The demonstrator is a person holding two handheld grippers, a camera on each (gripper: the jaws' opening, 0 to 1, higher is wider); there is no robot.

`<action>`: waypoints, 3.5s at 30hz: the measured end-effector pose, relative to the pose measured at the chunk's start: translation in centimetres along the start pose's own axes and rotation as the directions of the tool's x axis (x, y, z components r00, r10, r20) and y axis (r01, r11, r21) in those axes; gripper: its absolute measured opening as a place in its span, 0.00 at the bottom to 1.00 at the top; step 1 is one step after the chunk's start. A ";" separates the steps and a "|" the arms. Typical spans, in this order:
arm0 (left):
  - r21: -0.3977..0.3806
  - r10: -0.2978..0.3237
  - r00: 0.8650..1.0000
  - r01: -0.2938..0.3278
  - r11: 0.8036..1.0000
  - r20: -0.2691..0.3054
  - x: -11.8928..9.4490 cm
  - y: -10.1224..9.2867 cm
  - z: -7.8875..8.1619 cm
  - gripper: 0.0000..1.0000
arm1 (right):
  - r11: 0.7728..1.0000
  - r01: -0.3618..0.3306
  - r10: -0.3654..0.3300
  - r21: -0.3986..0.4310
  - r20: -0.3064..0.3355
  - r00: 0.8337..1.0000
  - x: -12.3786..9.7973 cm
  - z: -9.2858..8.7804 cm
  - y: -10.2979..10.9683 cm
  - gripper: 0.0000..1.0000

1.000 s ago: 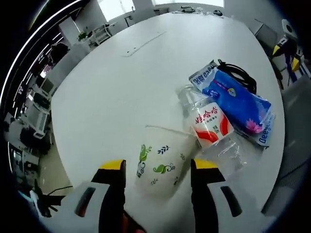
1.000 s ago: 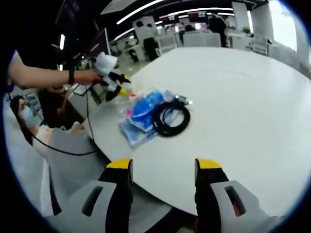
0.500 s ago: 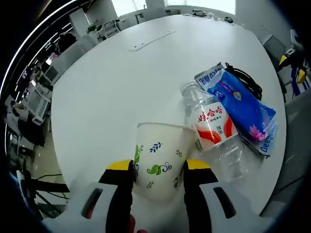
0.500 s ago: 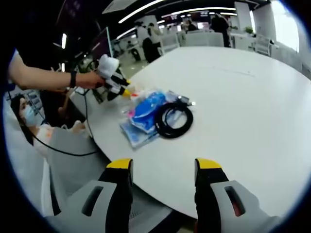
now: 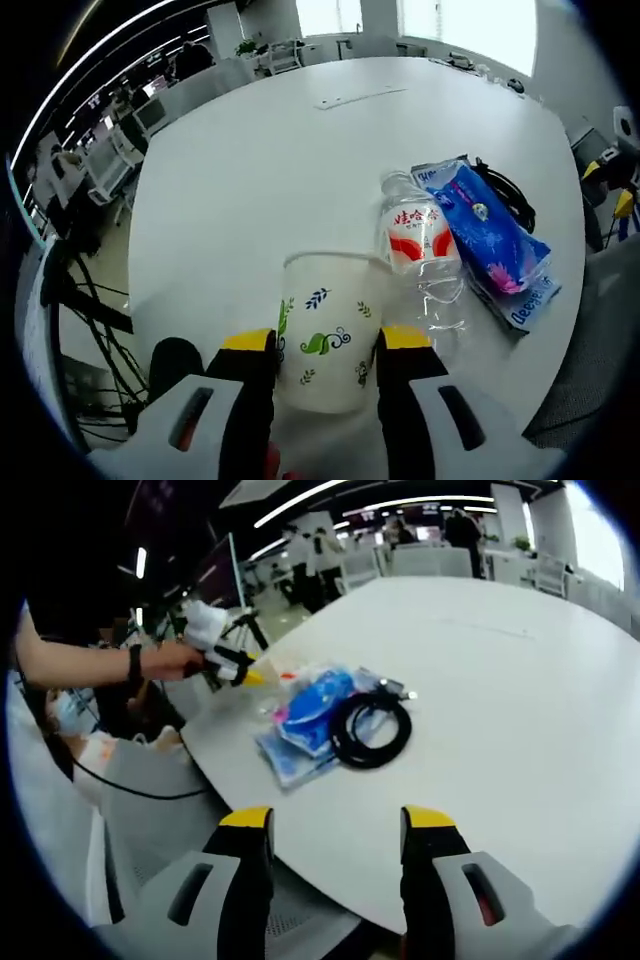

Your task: Arrange the tabletop items into an orderly group along one side of the table until the central work area is clear of visible clutter.

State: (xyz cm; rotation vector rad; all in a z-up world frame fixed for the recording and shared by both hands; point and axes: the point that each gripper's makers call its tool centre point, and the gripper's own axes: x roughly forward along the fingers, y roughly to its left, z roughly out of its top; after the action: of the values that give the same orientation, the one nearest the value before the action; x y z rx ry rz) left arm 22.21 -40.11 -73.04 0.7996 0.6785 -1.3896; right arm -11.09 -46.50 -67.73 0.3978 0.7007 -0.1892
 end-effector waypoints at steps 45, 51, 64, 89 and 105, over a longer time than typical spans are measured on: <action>-0.308 0.156 0.971 -0.094 0.947 0.184 -8.5 -4.5 -1.7 0.38 | 0.993 -0.098 0.100 -0.060 0.030 0.994 0.5 1.3 1.0 0.48; -0.277 0.130 0.970 -0.070 0.958 0.206 -8.8 -5.8 -1.0 0.38 | 0.988 -0.121 0.124 -0.091 0.028 0.992 1.0 2.2 1.6 0.48; -0.150 0.054 0.966 -0.015 0.989 0.255 -9.5 -10.1 1.6 0.38 | 0.968 -0.196 0.201 -0.158 0.020 0.979 1.9 4.2 3.8 0.47; 0.184 -0.148 0.957 0.103 0.977 0.250 -9.0 -19.1 4.9 0.38 | 0.912 -0.394 0.404 -0.117 0.075 0.912 2.3 7.5 8.6 0.33; 0.343 -0.219 0.945 0.127 0.931 0.245 -9.4 -22.0 6.6 0.38 | 0.859 -0.506 0.511 -0.075 0.097 0.854 1.9 7.9 11.2 0.13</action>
State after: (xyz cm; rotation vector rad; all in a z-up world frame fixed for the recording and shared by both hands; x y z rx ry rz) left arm -0.72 -40.22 -63.57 0.7895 0.3074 -1.7674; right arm -1.66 -39.69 -60.24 0.5108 0.4641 0.3078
